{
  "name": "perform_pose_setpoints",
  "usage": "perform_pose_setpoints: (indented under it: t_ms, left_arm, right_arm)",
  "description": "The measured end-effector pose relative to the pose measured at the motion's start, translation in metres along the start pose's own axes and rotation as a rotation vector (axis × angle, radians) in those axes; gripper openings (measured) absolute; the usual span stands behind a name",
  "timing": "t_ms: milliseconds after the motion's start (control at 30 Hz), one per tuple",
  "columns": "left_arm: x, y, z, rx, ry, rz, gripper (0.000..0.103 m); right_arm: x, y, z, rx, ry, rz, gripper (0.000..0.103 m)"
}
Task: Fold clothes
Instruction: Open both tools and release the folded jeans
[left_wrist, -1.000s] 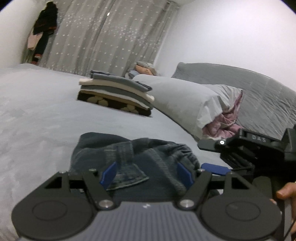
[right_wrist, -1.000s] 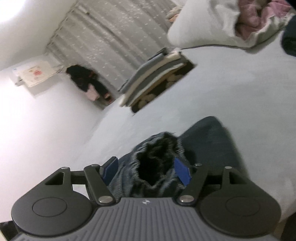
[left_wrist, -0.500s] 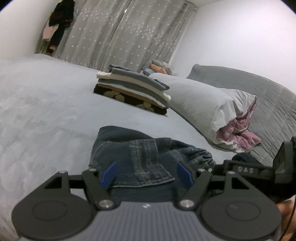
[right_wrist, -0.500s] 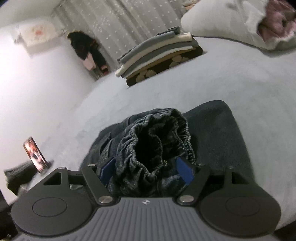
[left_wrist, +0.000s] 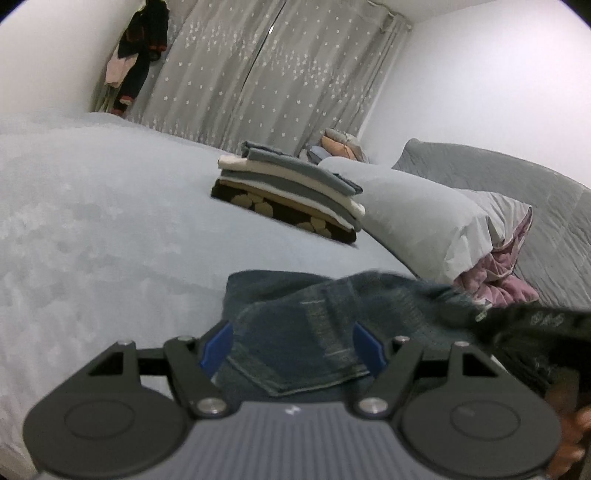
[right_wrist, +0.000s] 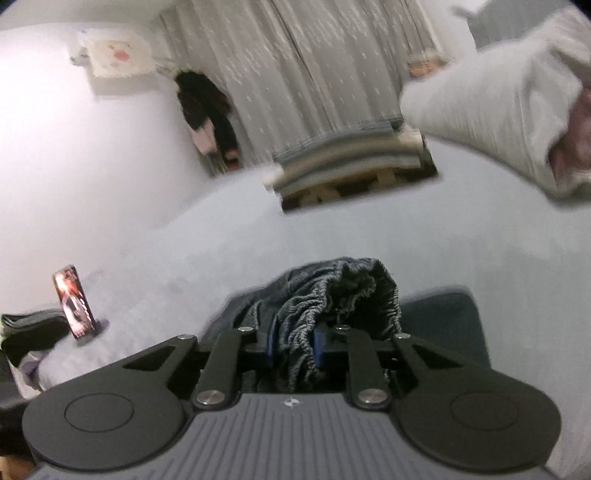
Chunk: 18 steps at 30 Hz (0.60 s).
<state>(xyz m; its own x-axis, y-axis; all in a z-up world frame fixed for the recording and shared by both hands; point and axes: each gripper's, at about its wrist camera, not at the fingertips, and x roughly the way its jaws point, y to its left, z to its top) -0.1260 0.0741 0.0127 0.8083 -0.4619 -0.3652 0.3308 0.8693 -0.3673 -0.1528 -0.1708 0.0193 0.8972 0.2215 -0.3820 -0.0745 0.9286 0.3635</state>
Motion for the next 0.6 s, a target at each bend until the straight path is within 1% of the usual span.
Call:
perform_pose_setpoints:
  t_ms: [100,167,233,300,400,467,500,600]
  left_arm:
    - [0.001,-0.004,0.003,0.014,-0.008,-0.014,0.073]
    - [0.005,-0.007,0.003,0.023,-0.006,-0.03,0.073]
    - [0.01,-0.013,0.0,0.038,0.001,-0.051,0.073]
    - [0.014,-0.019,-0.003,0.054,0.007,-0.073,0.073]
    - [0.022,-0.029,-0.008,0.092,0.022,-0.105,0.073]
    - [0.025,-0.034,-0.011,0.119,0.028,-0.126,0.073]
    - [0.026,-0.037,-0.013,0.134,0.028,-0.134,0.073]
    - [0.028,-0.043,-0.017,0.176,0.03,-0.16,0.073]
  right_arm:
    - [-0.02,-0.005,0.016,0.001,-0.071,0.021,0.019]
    - [-0.029,-0.015,0.022,0.008,-0.084,0.0,0.019]
    - [-0.028,-0.033,0.019,0.051,-0.062,-0.029,0.019]
    - [-0.023,-0.052,0.007,0.094,-0.022,-0.056,0.019]
    - [-0.005,-0.073,-0.024,0.11,0.062,-0.106,0.021]
    - [0.003,-0.084,-0.043,0.127,0.071,-0.099,0.022]
    - [0.002,-0.086,-0.047,0.129,0.059,-0.091,0.021]
    - [-0.001,-0.086,-0.04,0.132,0.07,-0.083,0.023]
